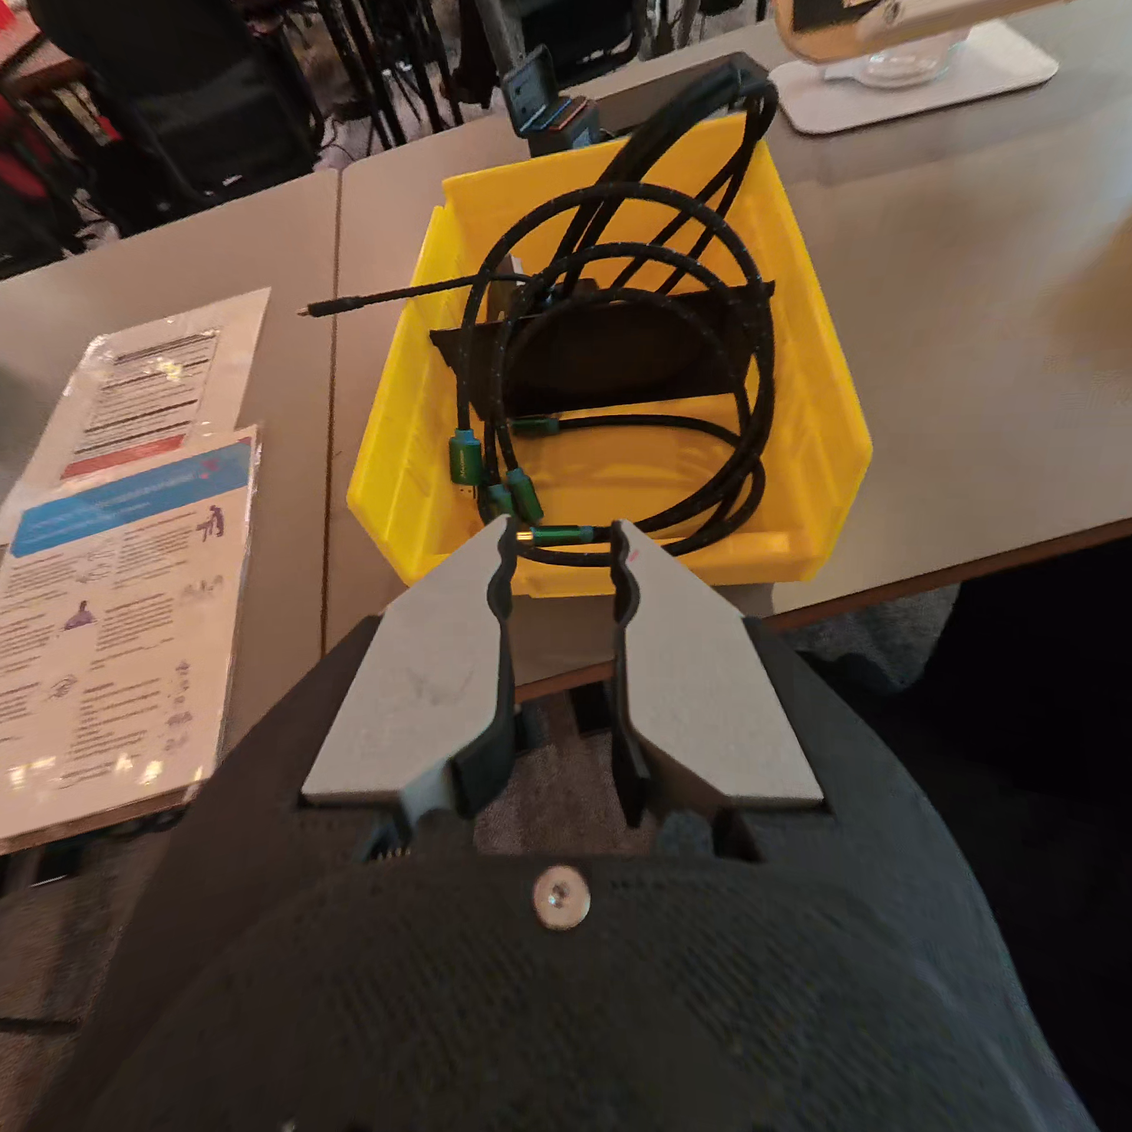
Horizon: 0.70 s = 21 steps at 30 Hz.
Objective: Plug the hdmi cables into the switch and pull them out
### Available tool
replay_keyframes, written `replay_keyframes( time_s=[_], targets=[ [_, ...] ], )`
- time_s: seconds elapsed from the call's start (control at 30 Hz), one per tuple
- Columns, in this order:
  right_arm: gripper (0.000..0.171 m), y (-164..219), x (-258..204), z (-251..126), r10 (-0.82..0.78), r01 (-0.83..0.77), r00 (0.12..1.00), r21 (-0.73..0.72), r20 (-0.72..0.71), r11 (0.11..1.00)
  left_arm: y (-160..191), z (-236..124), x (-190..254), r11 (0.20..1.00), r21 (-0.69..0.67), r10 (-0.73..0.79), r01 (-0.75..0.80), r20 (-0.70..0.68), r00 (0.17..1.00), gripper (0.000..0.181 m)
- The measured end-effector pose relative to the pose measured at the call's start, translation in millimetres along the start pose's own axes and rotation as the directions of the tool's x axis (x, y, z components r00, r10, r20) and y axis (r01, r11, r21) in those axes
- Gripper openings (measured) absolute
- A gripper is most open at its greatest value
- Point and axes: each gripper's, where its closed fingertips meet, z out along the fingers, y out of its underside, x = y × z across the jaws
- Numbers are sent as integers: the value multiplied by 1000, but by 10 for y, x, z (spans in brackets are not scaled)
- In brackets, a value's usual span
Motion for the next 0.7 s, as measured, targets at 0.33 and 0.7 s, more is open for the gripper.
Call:
replay_keyframes(
  time_s=[0.33,0.7],
  targets=[
    [24,-543,-229,-565,-162,155,987,228,11,961,-10,230,100,997,-37,63,-60,60,996,25],
    [42,-590,-2096,132,-349,221,643,271,682,937,-1288,1223,485,926,-61,339,-373,-300,892,34]
  ],
)
